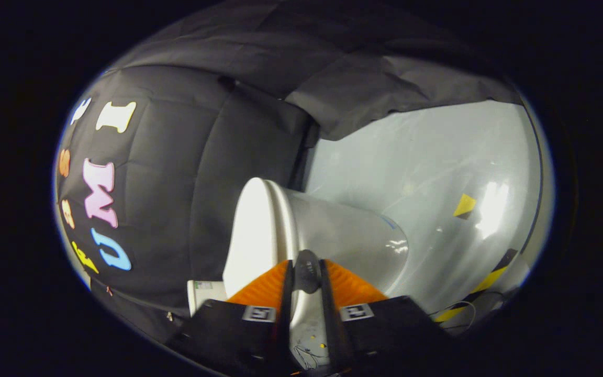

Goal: Open the toilet lid.

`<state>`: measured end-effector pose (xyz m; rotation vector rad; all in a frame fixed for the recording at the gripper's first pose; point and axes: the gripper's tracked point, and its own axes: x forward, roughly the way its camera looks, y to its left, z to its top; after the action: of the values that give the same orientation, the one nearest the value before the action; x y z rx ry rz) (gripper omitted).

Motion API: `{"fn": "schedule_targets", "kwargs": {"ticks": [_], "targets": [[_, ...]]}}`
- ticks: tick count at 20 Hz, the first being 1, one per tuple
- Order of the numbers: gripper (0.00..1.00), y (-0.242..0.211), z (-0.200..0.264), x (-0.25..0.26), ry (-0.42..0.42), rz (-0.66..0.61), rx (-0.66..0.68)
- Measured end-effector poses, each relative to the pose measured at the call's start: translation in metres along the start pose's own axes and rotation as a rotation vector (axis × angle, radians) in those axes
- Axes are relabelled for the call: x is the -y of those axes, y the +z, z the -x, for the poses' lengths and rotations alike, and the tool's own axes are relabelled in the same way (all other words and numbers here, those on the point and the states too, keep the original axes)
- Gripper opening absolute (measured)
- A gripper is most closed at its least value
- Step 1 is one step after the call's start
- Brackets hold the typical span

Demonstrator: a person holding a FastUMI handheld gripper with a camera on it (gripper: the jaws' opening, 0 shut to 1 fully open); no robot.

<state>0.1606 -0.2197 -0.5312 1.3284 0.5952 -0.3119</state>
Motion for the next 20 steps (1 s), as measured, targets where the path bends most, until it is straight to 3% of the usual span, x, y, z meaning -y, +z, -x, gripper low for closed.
{"fn": "schedule_targets", "kwargs": {"ticks": [1, 2, 3, 12, 20], "targets": [[0.32, 0.001, 0.004, 0.000, 0.021, -0.024, 0.000], [0.21, 0.009, -0.043, 0.000, 0.023, -0.031, 0.021], [0.11, 0.002, -0.001, 0.001, 0.030, -0.024, 0.008], [0.06, -0.008, 0.007, -0.021, 0.035, 0.060, 0.010], [0.06, -0.009, 0.046, -0.097, 0.062, 0.229, 0.068]]}}
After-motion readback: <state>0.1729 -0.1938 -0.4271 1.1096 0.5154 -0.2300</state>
